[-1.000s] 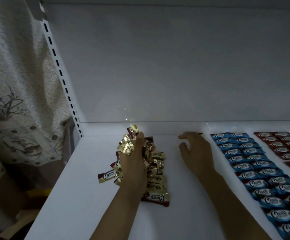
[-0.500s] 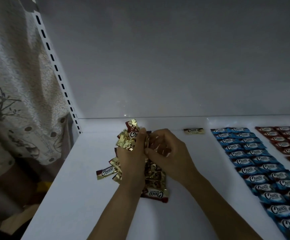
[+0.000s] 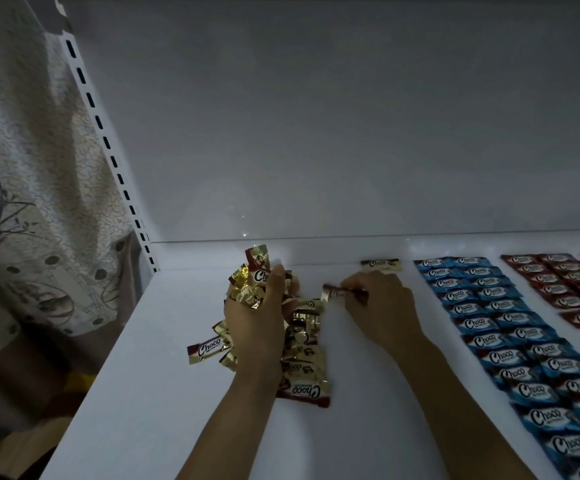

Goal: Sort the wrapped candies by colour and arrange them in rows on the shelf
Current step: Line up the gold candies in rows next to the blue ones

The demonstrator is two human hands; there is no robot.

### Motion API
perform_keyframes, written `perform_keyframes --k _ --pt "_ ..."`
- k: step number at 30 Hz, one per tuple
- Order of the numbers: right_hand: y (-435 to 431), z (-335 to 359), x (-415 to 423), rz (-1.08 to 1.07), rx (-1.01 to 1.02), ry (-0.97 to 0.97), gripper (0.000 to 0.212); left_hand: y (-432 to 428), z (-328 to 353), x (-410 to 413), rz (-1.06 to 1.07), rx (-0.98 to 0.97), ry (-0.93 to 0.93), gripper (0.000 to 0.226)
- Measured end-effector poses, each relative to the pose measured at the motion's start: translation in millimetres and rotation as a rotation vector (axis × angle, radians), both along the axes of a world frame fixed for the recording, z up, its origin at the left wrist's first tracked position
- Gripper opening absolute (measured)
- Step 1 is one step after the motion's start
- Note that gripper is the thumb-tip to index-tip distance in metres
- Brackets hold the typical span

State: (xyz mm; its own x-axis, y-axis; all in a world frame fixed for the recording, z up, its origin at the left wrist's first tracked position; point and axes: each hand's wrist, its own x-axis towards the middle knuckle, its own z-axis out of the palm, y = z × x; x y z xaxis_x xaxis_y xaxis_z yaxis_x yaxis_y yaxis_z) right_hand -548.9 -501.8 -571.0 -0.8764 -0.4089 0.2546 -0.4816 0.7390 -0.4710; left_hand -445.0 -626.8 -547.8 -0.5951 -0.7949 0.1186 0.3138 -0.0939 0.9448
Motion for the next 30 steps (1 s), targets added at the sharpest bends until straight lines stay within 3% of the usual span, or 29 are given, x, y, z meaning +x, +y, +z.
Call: perform_keyframes --k 2,5,8,13,24,30 --pt "-1 -9 0 0.023 0.074 0.058 0.031 2 0 0 -0.005 -0.012 -0.014 0.01" --pt "-3 -4 5 -0.016 -0.142 0.195 0.027 3 0 2 0.001 -0.027 -0.032 0.013" --pt "-4 2 11 0.017 -0.278 0.099 0.016 4 -2 3 0.035 -0.114 -0.068 0.009" --pt "-12 -6 16 0.136 0.033 0.204 0.026 5 -5 3 0.063 -0.199 -0.125 0.021" --pt "-25 -24 -6 0.15 0.188 0.124 0.057 6 -4 4 0.034 -0.156 -0.115 0.021" --pt "-23 -23 -13 0.2 0.162 0.061 0.042 11 -1 5 -0.034 -0.197 -0.101 0.027"
